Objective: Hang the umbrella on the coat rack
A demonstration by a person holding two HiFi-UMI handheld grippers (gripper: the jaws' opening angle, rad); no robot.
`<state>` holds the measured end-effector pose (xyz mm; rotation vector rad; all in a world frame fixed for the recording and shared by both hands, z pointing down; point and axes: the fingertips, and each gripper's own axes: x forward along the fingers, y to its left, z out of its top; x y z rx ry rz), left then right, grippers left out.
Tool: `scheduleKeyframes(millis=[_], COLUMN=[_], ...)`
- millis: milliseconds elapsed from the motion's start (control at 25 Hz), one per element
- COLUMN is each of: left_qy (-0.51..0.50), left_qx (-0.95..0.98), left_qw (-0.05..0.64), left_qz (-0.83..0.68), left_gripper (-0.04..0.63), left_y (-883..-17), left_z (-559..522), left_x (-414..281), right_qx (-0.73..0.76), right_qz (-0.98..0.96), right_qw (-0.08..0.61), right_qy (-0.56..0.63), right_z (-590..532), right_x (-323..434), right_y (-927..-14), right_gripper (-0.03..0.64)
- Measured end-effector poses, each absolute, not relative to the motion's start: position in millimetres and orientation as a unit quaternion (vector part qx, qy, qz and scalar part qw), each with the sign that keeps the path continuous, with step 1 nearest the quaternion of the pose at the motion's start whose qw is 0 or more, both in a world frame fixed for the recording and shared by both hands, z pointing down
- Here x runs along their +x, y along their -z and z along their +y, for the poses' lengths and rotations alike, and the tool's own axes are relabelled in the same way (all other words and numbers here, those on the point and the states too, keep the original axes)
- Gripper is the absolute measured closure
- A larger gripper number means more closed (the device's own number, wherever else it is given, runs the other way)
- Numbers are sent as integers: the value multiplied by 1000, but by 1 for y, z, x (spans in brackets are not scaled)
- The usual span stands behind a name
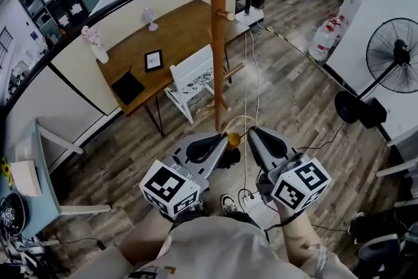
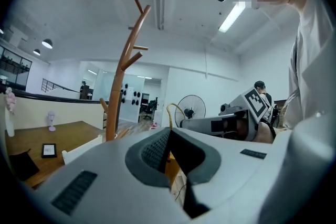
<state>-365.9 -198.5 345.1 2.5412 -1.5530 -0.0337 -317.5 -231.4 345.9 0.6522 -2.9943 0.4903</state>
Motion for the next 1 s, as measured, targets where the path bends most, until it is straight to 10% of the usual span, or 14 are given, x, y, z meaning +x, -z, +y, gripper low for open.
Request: scheduleKeyframes(millis=[1000], left_qy=[3], left_qx=[814], left_qw=[226], left_qz=[-535], left_gripper=[592], left_y=[-513], left_z=[-298], left_x=[-409], right_qx=[238], right_qz=[-935], right_qw=[141], right_qy=[-220], right_z=[-332], right_x=[-364], right_y=[-511], right_gripper=[607])
